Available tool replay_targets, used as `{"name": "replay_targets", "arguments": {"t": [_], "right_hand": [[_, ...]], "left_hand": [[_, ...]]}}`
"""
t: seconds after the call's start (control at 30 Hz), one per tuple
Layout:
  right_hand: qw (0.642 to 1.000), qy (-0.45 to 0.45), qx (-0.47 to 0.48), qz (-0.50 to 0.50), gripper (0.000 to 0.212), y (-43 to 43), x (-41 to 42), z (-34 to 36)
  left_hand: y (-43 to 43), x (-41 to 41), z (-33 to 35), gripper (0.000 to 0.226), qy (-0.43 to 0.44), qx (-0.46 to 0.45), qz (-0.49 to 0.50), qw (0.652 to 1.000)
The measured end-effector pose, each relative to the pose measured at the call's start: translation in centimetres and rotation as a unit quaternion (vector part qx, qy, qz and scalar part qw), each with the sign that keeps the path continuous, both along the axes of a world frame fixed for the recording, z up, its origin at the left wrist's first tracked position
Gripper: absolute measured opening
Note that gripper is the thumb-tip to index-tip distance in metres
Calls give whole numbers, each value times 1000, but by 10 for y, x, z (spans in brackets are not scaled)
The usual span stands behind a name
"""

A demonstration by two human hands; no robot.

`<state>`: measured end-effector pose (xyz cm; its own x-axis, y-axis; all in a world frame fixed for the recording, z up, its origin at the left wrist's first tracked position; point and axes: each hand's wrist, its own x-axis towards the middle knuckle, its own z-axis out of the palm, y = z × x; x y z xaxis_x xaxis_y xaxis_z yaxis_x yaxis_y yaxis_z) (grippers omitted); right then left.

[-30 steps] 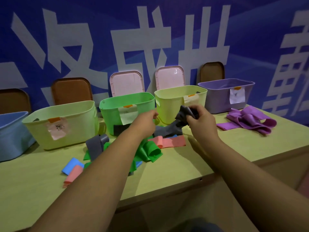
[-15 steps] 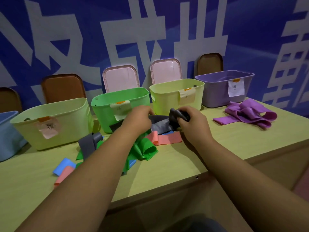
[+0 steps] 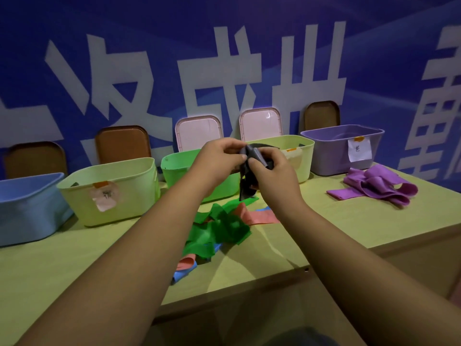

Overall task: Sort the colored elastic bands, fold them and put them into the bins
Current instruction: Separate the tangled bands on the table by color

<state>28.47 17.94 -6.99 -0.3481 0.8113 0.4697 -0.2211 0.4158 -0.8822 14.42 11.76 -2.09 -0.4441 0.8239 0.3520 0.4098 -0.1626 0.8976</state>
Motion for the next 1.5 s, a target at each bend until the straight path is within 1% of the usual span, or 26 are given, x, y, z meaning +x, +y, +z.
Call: {"name": "replay_targets", "arguments": {"t": [0.07, 0.1, 0.2, 0.27, 0.33, 0.4, 0.47, 0.53, 0.6, 0.67, 0.73, 0.83, 0.9, 1.0, 1.07, 1.13, 1.23, 1.3, 1.4, 1.5], "right_hand": [[1000, 3, -8, 25, 23, -9, -2, 7], [999, -3, -2, 36, 27, -12, -3, 10], [997, -41, 56, 42, 46, -21, -7, 17], [995, -49, 79, 37, 49, -26, -11, 19], [995, -52, 80, 27, 43, -29, -16, 20], [994, -61, 83, 26, 37, -34, -21, 20], [994, -62, 89, 24, 36, -38, -28, 19], [994, -66, 84, 29, 38, -45, -35, 14], [994, -71, 78, 41, 39, -51, -42, 8], [992, -81, 81, 49, 37, -55, -49, 0], [988, -103, 99, 52, 36, -59, -54, -6], [980, -141, 126, 58, 37, -64, -62, -18], [973, -165, 147, 61, 36, -66, -65, -26], [966, -190, 168, 57, 36, -64, -67, -33], [965, -196, 168, 55, 34, -62, -67, -35], [966, -196, 163, 50, 32, -59, -67, -38], [968, -189, 158, 40, 31, -55, -66, -39], [971, -184, 151, 38, 31, -52, -66, -38], [974, -171, 143, 34, 32, -51, -63, -33], [980, -148, 126, 36, 34, -50, -59, -25]], "left_hand": [[-11, 3, 4, 31, -78, 21, -22, 997], [-17, 5, 6, 32, -113, 30, -26, 993], [-36, 4, 14, 43, -211, 45, -43, 975], [-47, 0, 18, 49, -244, 45, -57, 967], [-60, -6, 20, 51, -250, 38, -49, 966], [-73, -14, 20, 48, -230, 26, -32, 972], [-86, -24, 18, 43, -194, 18, -2, 981], [-98, -39, 13, 38, -162, 8, 54, 985], [-108, -62, 1, 36, -100, -24, 130, 986], [-118, -88, -17, 32, 8, -79, 209, 975], [-130, -106, -36, 26, 99, -148, 250, 952], [-141, -122, -65, 47, 169, -243, 245, 923], [-144, -128, -81, 54, 196, -273, 226, 914], [-144, -135, -97, 55, 212, -286, 218, 909], [-143, -138, -100, 52, 232, -270, 242, 903], [-142, -139, -99, 45, 246, -247, 253, 902], [-141, -136, -92, 31, 229, -218, 252, 915], [-141, -133, -84, 27, 203, -184, 254, 928], [-141, -124, -69, 33, 154, -125, 244, 949], [-137, -107, -50, 36, 134, -85, 223, 962]]}}
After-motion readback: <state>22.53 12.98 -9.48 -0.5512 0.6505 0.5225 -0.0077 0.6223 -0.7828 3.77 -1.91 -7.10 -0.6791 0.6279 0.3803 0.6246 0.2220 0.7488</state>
